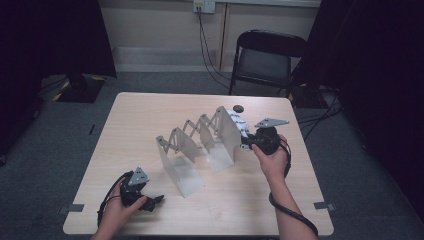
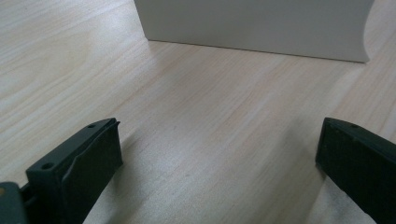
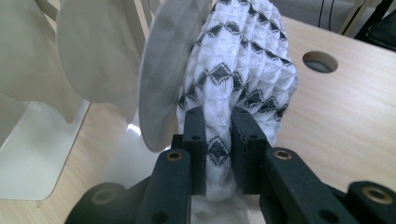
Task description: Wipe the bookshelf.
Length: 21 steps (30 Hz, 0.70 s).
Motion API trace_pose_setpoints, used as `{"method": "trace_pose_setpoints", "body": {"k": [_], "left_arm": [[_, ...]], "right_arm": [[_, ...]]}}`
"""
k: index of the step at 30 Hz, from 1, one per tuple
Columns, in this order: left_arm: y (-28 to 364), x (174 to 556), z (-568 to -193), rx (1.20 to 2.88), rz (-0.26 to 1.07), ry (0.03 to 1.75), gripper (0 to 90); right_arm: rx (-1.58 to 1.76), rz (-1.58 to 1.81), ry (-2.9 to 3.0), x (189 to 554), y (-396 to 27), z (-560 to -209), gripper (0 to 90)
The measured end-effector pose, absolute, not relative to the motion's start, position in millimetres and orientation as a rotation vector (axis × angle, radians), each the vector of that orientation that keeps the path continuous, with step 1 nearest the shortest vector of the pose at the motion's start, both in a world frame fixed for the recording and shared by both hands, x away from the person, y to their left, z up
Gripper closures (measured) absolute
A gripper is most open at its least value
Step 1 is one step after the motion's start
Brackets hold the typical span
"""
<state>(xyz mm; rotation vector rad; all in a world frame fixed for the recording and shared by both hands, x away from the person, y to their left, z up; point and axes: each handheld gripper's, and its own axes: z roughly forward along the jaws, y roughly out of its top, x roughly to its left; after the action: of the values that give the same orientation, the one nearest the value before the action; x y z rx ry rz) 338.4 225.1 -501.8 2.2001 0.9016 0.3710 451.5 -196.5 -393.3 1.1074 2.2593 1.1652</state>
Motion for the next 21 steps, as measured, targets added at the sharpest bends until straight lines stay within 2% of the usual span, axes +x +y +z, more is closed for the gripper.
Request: {"method": "trace_pose_setpoints", "body": {"k": [13,21], "left_arm": [[225,338,-502,2.199,0.371,0.905,0.0],[225,338,-502,2.199,0.372,0.905,0.0]], "right_arm": [[1.043,1.229,2.188,449,-197,-357,77.2],[1.059,1.2,2.218,450,-195,-376,77.2]]}}
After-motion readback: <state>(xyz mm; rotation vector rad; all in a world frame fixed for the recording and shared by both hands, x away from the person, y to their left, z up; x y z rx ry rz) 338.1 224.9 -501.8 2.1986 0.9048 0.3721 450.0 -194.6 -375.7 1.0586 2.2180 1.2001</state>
